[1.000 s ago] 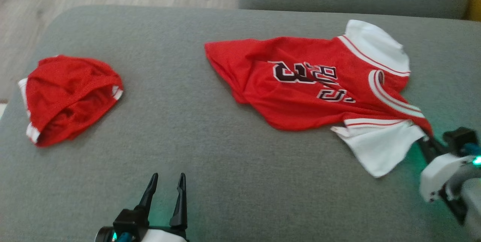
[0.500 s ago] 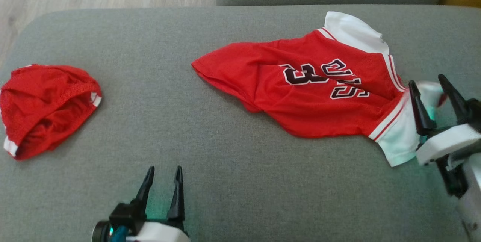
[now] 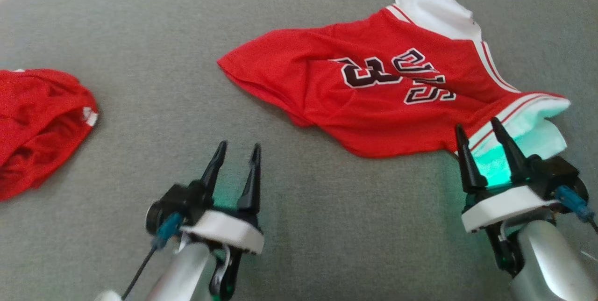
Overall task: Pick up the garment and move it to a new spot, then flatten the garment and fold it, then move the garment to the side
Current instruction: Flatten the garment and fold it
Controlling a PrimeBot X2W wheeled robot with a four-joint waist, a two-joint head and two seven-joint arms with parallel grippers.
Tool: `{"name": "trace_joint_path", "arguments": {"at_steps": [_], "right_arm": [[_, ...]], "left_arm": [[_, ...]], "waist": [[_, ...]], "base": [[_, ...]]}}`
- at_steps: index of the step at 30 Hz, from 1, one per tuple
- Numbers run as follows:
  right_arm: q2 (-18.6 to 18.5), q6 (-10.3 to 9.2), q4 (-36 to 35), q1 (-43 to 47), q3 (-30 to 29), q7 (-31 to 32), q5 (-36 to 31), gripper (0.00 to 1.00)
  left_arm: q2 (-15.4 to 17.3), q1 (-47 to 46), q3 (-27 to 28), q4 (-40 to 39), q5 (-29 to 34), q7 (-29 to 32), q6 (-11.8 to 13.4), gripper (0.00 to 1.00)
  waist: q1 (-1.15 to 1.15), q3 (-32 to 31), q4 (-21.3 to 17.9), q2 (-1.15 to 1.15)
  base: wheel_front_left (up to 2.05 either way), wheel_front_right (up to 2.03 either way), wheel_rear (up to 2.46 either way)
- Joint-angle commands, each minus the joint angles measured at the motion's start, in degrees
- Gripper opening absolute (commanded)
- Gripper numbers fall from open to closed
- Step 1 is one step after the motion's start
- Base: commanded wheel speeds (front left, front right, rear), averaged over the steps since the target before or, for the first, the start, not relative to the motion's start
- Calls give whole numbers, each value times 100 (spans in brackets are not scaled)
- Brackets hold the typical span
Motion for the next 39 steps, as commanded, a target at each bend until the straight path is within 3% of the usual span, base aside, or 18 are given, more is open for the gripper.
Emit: {"name": "trace_joint_path", "arguments": {"at_steps": [1,16,25,26,28,33,39], "right_arm": [[24,-4,-205,-75,124,-54,-50,100],[201,-4,-220,-269,302,-54,-79,100],[271,-4,-164,-289,326,-54,-83,100],[279,-4,-159,-296,331,-54,-84,100],[287,-4,-149,-302,335,-54,-84,100],[280,-4,-98,-244,273,-54,-61,100],[302,-4,8,-33,230,-54,4,100]], "left_arm": [[9,-385,-3,-16,-146,-54,-54,100],[9,-1568,-1102,1036,-2157,-54,-381,100],[9,-1796,-1148,1186,-2359,-54,-205,100],[9,-1809,-1125,1214,-2323,-54,-151,71],[9,-1818,-1074,1235,-2242,-54,-78,2],[9,-1695,-808,1015,-2025,-54,-31,0],[9,-1211,-437,122,-1503,-54,-173,0]], "waist": [[0,180,-154,0],[0,712,-845,0],[0,778,-927,0],[0,782,-927,0],[0,778,-912,0],[0,662,-720,0],[0,280,-175,0]], "base": [[0,0,0],[0,0,0],[0,0,0],[0,0,0],[0,0,0],[0,0,0],[0,0,0]]}}
